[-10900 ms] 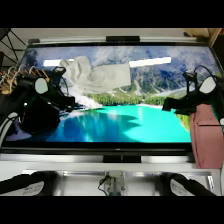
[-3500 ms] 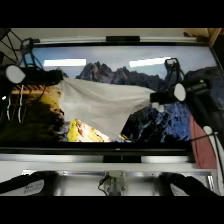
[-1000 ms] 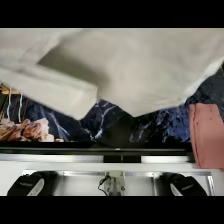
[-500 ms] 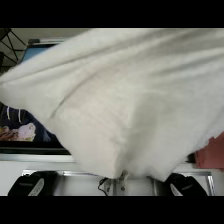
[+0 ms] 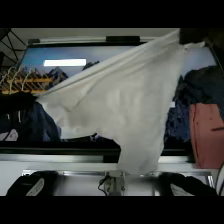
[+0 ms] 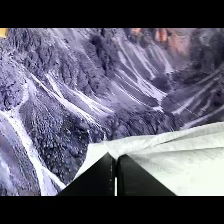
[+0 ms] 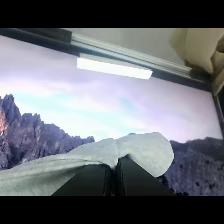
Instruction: Fold the shirts.
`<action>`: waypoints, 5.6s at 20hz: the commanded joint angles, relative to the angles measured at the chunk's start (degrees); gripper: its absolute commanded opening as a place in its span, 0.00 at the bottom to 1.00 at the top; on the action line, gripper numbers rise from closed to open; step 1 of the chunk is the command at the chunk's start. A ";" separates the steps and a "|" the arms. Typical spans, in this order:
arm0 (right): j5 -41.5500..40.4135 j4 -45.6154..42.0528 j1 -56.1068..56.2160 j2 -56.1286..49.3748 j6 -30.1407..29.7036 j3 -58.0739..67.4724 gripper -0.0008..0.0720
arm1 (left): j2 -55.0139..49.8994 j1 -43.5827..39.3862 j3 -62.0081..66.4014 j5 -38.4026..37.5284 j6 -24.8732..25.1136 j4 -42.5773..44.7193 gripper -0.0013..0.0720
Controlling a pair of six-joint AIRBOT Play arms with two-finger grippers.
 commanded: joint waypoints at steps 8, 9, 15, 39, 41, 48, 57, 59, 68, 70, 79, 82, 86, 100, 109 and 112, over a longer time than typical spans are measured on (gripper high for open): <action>-0.92 16.50 0.37 -29.35 20.02 0.04 0.13 | -38.14 5.31 3.28 14.64 -4.09 -14.67 0.07; 1.05 19.41 0.35 -31.15 20.04 0.04 0.13 | -40.79 5.16 3.28 12.83 -4.07 -17.20 0.07; 9.55 25.18 -2.01 -28.35 9.44 1.42 0.82 | -44.39 13.38 12.98 -9.05 7.06 -20.74 0.89; 28.89 44.44 -30.05 -11.63 -8.26 -35.76 0.72 | -30.08 21.62 -25.22 1.62 20.22 -31.10 0.07; 20.04 49.16 -30.47 -11.65 -7.96 -42.01 0.72 | -28.02 21.62 -24.74 1.62 20.87 -31.08 0.06; 7.74 48.50 -29.11 -14.82 -6.40 -45.24 0.71 | -24.28 21.53 -24.55 1.53 21.79 -31.08 0.07; 8.24 48.78 -21.05 -13.53 -8.20 -42.34 0.12 | -21.64 21.64 -16.92 -2.99 27.74 -31.04 0.06; 8.46 49.18 -21.07 -6.73 -10.23 -36.22 0.12 | -16.04 21.59 -6.88 -3.02 30.27 -31.10 0.06; -14.69 43.32 -21.92 36.06 -19.43 -3.58 0.12 | 9.29 21.66 46.42 11.28 17.09 -21.97 0.06; -9.79 37.97 -21.92 42.10 -16.22 -3.58 0.12 | 13.03 21.64 46.71 8.72 13.18 -18.88 0.06; 17.22 24.76 -21.90 42.97 -11.91 -3.61 0.12 | 15.47 21.64 43.12 -20.31 6.62 -11.08 0.06; 22.43 26.03 -21.90 34.18 -11.58 -3.78 0.12 | 14.56 21.64 32.46 -20.52 10.84 -10.95 0.06; 24.85 26.21 -21.86 16.33 -10.36 -8.59 0.12 | 4.52 21.07 14.21 -16.59 11.21 -11.43 0.06; -21.35 47.01 -21.75 -24.57 -5.01 -15.02 0.12 | -53.96 6.71 32.81 15.52 12.26 -12.41 0.06; 18.27 37.24 -21.86 -22.05 -6.84 -16.11 0.12 | -55.15 8.68 29.42 -16.65 20.85 -10.99 0.06; 18.38 35.74 -21.92 -22.05 -5.62 -21.16 0.12 | -54.82 8.70 24.26 -16.48 21.55 -11.69 0.06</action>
